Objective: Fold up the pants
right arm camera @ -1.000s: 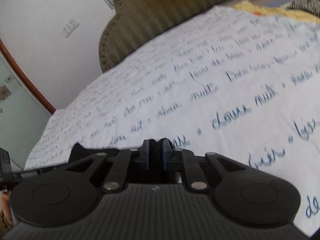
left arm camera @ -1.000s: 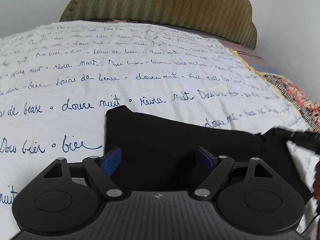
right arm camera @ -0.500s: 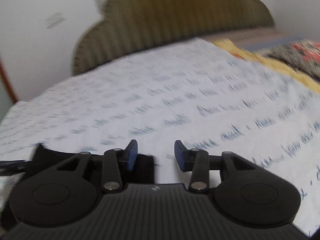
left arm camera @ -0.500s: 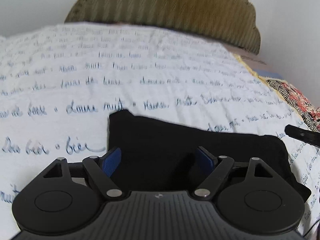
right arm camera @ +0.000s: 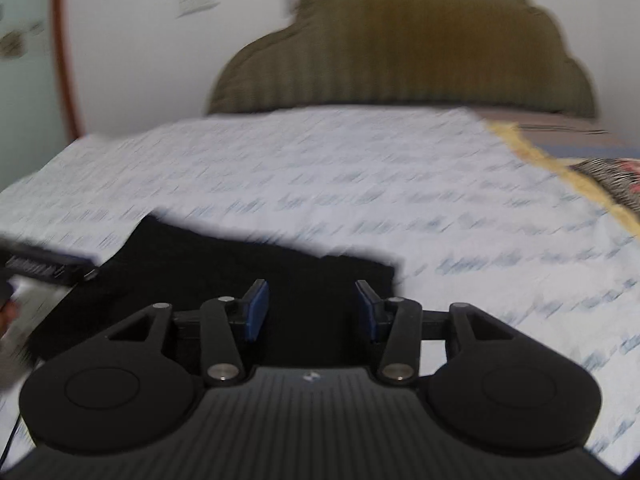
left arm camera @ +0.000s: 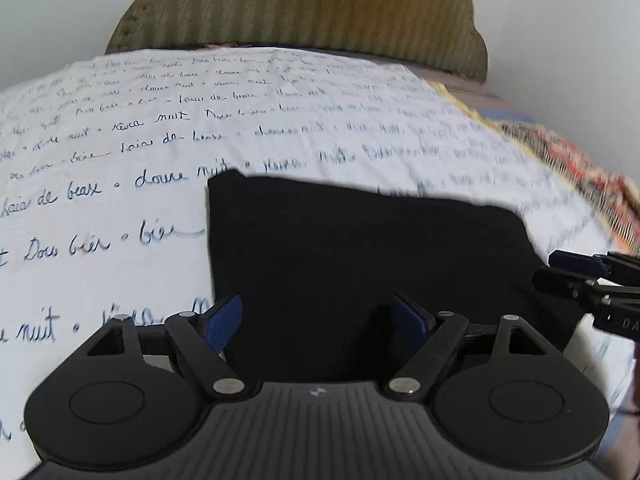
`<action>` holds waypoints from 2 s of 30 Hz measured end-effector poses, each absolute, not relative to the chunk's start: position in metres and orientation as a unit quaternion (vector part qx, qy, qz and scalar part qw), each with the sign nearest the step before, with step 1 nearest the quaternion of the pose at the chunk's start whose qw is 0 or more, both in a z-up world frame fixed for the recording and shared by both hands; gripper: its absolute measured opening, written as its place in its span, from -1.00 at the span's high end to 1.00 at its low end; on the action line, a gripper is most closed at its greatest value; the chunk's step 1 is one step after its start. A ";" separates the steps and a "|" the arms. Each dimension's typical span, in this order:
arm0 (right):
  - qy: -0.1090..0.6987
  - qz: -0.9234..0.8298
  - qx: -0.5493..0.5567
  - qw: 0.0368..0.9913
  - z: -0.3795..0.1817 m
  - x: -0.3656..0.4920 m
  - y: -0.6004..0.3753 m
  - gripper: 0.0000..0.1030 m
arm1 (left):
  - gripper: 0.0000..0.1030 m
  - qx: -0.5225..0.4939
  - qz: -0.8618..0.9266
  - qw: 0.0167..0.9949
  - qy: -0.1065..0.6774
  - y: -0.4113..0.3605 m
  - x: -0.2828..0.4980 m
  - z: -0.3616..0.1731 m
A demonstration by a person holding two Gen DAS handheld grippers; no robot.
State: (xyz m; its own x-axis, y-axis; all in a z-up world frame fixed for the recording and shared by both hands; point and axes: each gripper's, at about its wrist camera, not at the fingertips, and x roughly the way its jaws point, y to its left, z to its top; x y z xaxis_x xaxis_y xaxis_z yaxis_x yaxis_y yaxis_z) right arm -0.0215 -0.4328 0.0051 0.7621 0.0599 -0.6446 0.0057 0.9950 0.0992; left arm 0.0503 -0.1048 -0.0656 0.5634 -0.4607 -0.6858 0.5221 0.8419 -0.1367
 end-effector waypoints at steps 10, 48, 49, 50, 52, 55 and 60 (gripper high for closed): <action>0.331 -0.033 0.038 0.942 -0.005 -0.050 -0.416 -0.04 | -0.59 0.011 -0.267 0.876 0.401 -0.082 0.040 -0.066; 0.290 -0.070 -0.010 0.954 0.024 -0.137 -0.317 -1.00 | -0.59 0.023 -0.230 0.883 0.408 -0.066 -0.026 -0.039; 0.290 -0.070 -0.010 0.954 0.024 -0.139 -0.317 -1.00 | -0.59 0.026 -0.230 0.883 0.409 -0.067 -0.028 -0.040; 0.290 -0.071 -0.011 0.954 0.023 -0.141 -0.318 -1.00 | -0.59 0.029 -0.230 0.882 0.410 -0.069 -0.029 -0.040; 0.291 -0.071 -0.009 0.954 0.022 -0.144 -0.320 -1.00 | -0.59 0.037 -0.229 0.882 0.411 -0.072 -0.031 -0.041; 0.289 -0.072 -0.007 0.955 0.021 -0.149 -0.322 -1.00 | -0.59 0.050 -0.230 0.883 0.406 -0.077 -0.035 -0.040; 0.286 -0.072 -0.004 0.956 0.021 -0.152 -0.324 -1.00 | -0.59 0.068 -0.234 0.881 0.406 -0.084 -0.039 -0.040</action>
